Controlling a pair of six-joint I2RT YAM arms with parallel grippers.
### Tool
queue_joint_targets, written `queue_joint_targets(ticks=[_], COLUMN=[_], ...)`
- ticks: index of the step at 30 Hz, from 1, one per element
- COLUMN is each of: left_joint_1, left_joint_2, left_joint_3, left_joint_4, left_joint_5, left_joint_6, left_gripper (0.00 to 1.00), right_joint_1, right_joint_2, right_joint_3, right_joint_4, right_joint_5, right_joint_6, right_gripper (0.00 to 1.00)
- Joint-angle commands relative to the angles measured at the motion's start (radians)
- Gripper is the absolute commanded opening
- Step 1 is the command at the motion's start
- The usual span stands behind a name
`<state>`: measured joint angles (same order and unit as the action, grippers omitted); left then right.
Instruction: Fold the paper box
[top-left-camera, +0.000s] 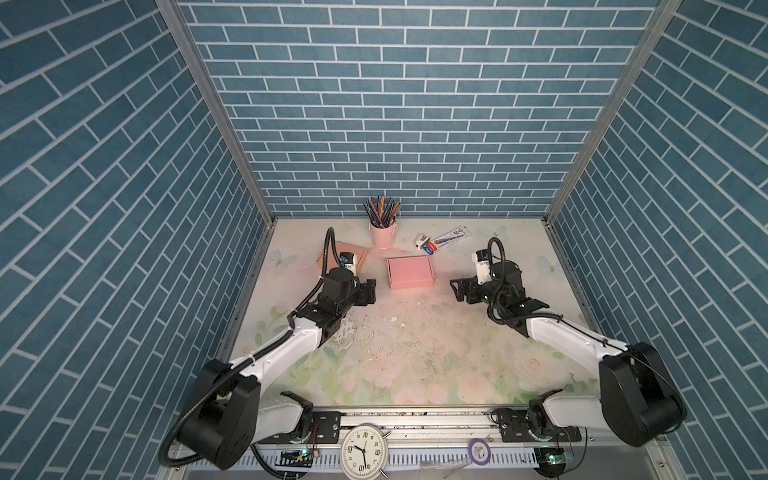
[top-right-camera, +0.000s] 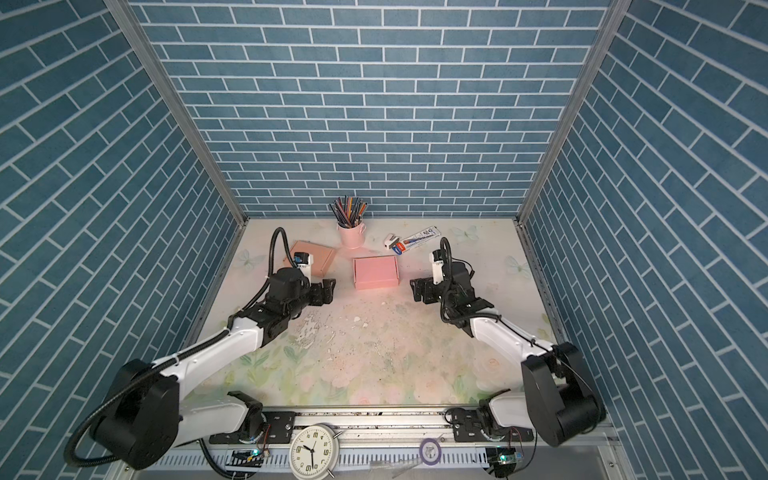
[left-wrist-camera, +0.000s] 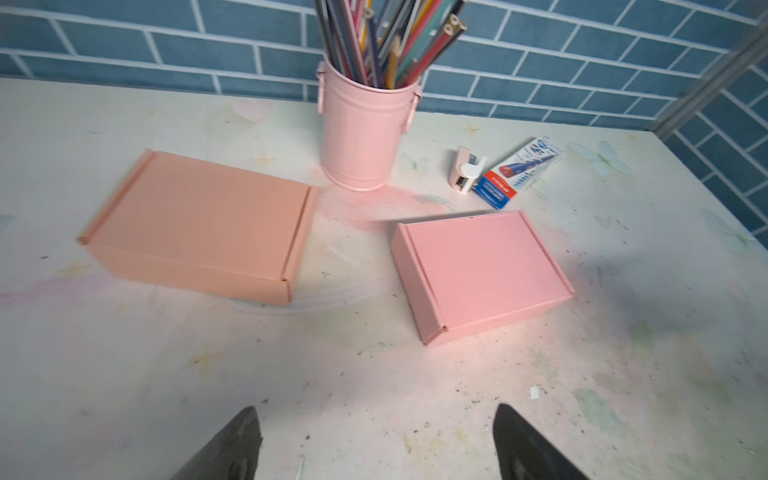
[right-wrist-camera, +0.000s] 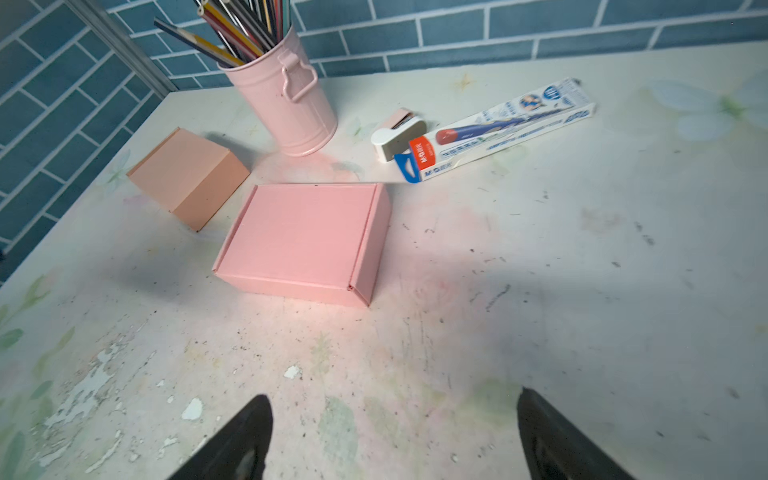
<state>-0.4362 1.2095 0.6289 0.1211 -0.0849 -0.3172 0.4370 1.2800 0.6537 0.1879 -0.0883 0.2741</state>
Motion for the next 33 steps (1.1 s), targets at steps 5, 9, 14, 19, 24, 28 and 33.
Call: queue_joint_targets(ticks=[5, 9, 14, 19, 24, 28, 33], left_joint_1=[0.005, 0.004, 0.006, 0.005, 0.007, 0.029, 0.077], left_joint_2=[-0.098, -0.145, -0.246, -0.333, -0.395, -0.35, -0.251], left_joint_3=[-0.055, -0.102, -0.207, -0.312, -0.436, -0.471, -0.477], left_joint_4=[-0.088, -0.059, 0.044, 0.17, 0.325, 0.374, 0.465], left_joint_5=[-0.305, -0.431, -0.556, -0.58, -0.598, -0.583, -0.522], left_joint_6=[-0.035, -0.026, 0.063, 0.177, 0.285, 0.288, 0.305], left_gripper=[0.88, 0.88, 0.88, 0.88, 0.88, 0.88, 0.88], right_joint_1=[-0.023, -0.048, -0.085, -0.2, -0.273, -0.315, -0.323], right_joint_2=[-0.191, -0.214, -0.315, -0.376, -0.387, -0.355, -0.243], right_joint_3=[-0.152, -0.198, -0.33, -0.388, -0.433, -0.47, -0.497], right_joint_4=[0.114, 0.127, 0.265, 0.303, 0.347, 0.408, 0.535], right_joint_5=[0.311, 0.451, 0.508, 0.396, 0.366, 0.344, 0.367], right_joint_6=[-0.066, -0.064, -0.116, -0.136, -0.169, -0.164, -0.181], right_gripper=[0.97, 0.97, 0.98, 0.98, 0.98, 0.98, 0.98])
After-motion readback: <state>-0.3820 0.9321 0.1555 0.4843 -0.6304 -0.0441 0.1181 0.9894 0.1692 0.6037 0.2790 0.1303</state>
